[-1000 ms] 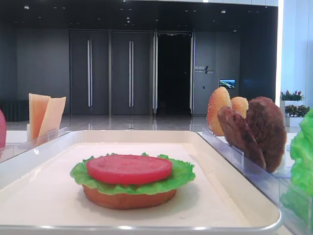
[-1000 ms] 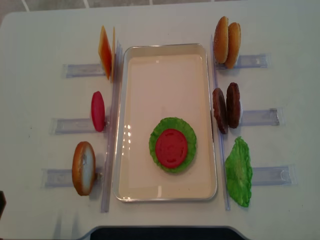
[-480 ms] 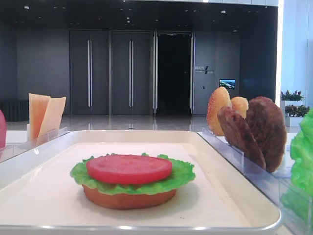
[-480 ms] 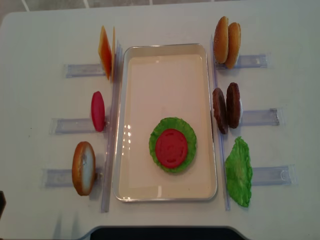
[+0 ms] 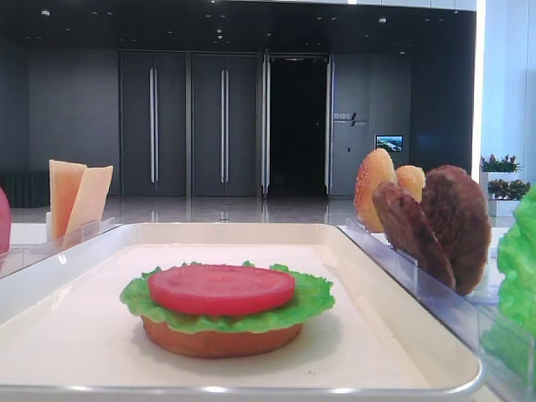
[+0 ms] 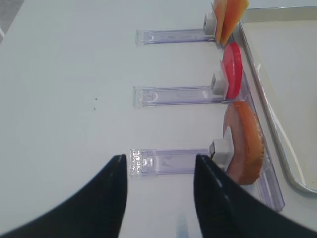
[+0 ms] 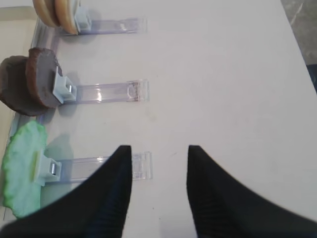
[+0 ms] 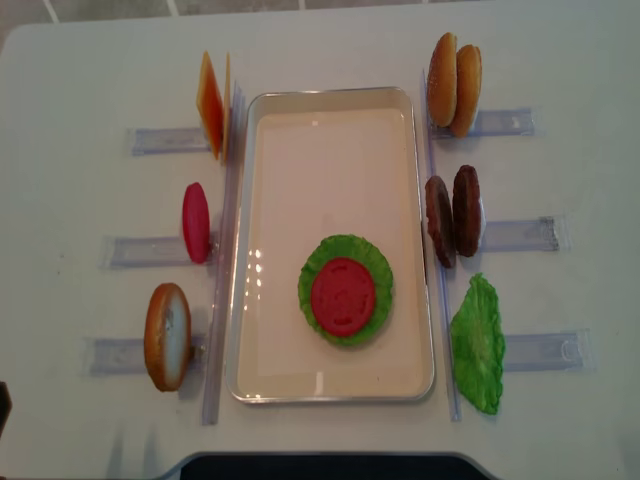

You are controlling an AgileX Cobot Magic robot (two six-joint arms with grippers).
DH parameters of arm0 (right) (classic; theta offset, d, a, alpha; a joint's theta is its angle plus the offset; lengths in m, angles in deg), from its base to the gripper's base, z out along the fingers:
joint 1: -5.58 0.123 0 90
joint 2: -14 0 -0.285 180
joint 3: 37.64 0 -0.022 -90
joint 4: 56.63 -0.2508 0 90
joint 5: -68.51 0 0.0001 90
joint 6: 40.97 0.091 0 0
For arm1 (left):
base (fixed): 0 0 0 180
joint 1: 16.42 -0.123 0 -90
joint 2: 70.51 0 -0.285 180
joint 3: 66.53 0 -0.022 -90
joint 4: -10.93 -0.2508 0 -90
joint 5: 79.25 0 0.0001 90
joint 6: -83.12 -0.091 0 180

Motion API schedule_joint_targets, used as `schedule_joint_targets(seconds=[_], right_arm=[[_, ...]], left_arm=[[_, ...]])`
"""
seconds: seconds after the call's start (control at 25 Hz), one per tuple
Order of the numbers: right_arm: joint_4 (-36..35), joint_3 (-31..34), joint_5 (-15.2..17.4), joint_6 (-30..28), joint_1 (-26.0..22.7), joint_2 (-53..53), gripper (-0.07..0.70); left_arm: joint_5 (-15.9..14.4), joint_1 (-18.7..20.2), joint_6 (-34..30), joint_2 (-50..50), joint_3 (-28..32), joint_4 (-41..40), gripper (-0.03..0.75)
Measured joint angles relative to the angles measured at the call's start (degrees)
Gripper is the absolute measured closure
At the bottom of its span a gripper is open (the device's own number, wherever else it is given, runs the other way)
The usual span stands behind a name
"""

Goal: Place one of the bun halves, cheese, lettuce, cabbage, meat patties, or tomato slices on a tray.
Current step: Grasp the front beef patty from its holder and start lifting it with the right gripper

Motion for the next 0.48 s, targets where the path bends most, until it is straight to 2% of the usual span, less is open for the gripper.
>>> schedule_joint_targets(seconds=[0.48], right_arm=[[-0.1,-12.9,-0.8,0.0,0.0,-33.9,0.343]], left_arm=[[0.0,0.0,0.0,0.0,0.0,-0.2,0.412]])
